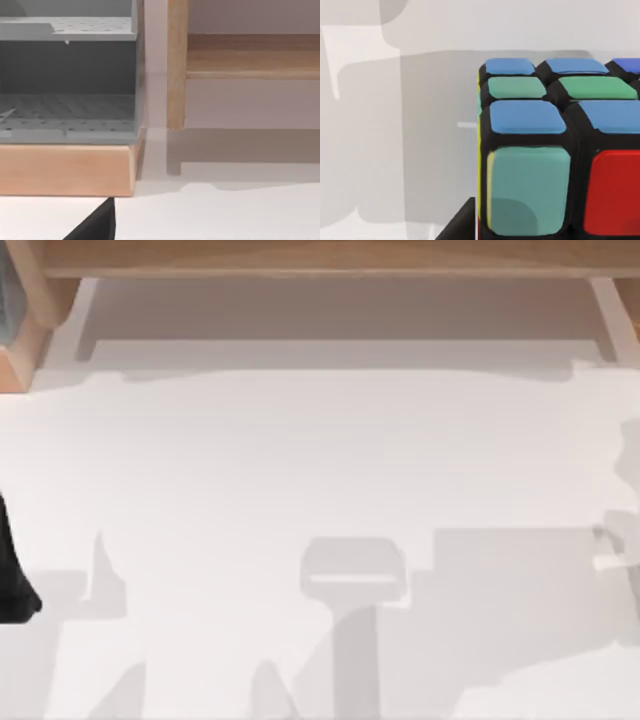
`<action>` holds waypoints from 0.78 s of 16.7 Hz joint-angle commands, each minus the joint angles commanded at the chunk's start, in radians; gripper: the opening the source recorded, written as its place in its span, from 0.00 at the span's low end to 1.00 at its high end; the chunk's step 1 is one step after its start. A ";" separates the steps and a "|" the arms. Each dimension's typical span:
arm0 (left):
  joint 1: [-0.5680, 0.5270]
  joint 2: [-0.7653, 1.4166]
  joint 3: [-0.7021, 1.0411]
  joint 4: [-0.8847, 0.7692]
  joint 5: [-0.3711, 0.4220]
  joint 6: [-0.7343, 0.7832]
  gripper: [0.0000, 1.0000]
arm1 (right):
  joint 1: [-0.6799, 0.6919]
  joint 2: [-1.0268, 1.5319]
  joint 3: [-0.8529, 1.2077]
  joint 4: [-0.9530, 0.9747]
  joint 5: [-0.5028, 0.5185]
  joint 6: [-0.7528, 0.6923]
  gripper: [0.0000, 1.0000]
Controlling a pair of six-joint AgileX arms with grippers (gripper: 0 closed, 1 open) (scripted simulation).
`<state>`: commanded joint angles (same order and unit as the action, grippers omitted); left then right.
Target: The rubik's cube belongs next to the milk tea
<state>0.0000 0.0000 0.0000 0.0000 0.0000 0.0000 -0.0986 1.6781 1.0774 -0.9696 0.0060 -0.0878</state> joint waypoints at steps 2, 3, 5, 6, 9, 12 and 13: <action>0.000 0.000 0.000 0.000 0.000 0.000 1.00 | 0.000 0.000 0.000 0.000 0.000 0.000 0.60; 0.000 0.000 0.000 0.000 0.000 0.000 1.00 | 0.000 0.000 0.000 0.000 0.000 0.000 0.68; 0.000 0.000 0.000 0.000 0.000 0.000 1.00 | 0.000 0.000 0.000 0.000 0.000 0.000 0.83; 0.000 0.000 0.000 0.000 0.000 0.000 1.00 | 0.000 0.000 0.000 0.000 0.000 0.000 0.90; 0.000 0.000 0.000 0.000 0.000 0.000 1.00 | 0.000 0.000 0.000 0.000 0.000 0.000 1.00; 0.000 0.000 0.000 0.000 0.000 0.000 1.00 | 0.000 0.000 0.000 0.000 0.000 0.000 1.00; 0.000 0.000 0.000 0.000 0.000 0.000 1.00 | 0.000 0.000 0.000 0.000 0.000 0.000 1.00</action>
